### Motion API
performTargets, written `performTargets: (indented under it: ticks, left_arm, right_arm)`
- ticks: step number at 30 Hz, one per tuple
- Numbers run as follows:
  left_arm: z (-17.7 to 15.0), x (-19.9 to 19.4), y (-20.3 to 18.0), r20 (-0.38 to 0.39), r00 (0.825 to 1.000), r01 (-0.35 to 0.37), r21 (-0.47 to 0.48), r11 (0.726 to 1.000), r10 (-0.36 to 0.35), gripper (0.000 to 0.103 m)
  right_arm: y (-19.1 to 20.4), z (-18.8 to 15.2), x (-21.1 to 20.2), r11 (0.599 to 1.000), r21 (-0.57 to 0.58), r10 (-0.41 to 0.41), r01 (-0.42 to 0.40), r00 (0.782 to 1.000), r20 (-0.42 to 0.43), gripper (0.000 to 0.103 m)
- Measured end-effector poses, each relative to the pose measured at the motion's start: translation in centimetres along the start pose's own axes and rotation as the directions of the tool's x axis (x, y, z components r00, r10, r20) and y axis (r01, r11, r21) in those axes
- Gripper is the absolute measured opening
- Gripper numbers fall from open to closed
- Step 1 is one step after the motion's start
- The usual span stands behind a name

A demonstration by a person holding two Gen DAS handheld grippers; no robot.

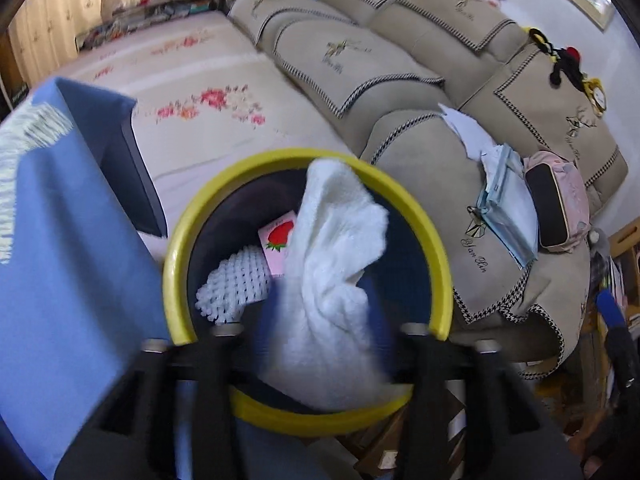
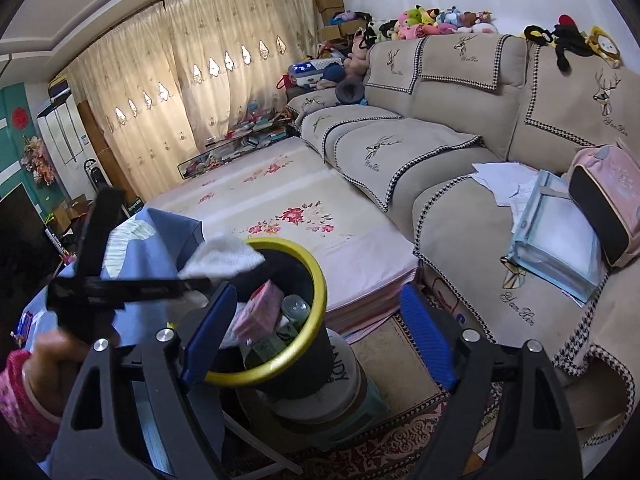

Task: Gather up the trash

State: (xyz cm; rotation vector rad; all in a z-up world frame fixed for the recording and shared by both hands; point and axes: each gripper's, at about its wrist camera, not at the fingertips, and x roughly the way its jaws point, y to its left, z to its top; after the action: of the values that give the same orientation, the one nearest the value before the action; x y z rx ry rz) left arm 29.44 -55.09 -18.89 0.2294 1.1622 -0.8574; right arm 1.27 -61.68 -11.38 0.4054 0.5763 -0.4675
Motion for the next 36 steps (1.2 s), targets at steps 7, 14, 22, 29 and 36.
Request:
performTargets:
  ticks: [7, 14, 22, 29, 36]
  left_arm:
    - [-1.3, -2.1, 2.7, -0.005, 0.999, 0.049, -0.038, 0.998, -0.049, 0.072]
    - [-8.1, -16.3, 5.7, 0.329, 0.936, -0.102, -0.093, 0.99, 0.127, 0.095]
    - [-23.0, -30.4, 9.6, 0.501, 0.74, -0.295, -0.356, 0.887, 0.448, 0.098]
    - [-32.3, -37.0, 11.5, 0.523, 0.665, -0.319, -0.446, 0.836, 0.533, 0.098]
    - [-39.0, -40.9, 9.4, 0.564, 0.607, -0.319, -0.472, 0.822, 0.559, 0.098]
  right_arm:
    - [2.5, 3.1, 3.4, 0.999, -0.028, 0.041, -0.041, 0.999, -0.014, 0.081]
    - [6.8, 2.3, 6.5, 0.988, -0.072, 0.127, -0.137, 0.984, -0.125, 0.081]
    - [13.2, -0.5, 0.5, 0.951, -0.2, 0.221, -0.235, 0.971, -0.091, 0.089]
    - [17.7, -4.2, -7.6, 0.919, -0.313, 0.237, -0.241, 0.97, -0.053, 0.091]
    - [19.9, -6.4, -14.7, 0.885, -0.394, 0.275, -0.247, 0.961, 0.016, 0.094]
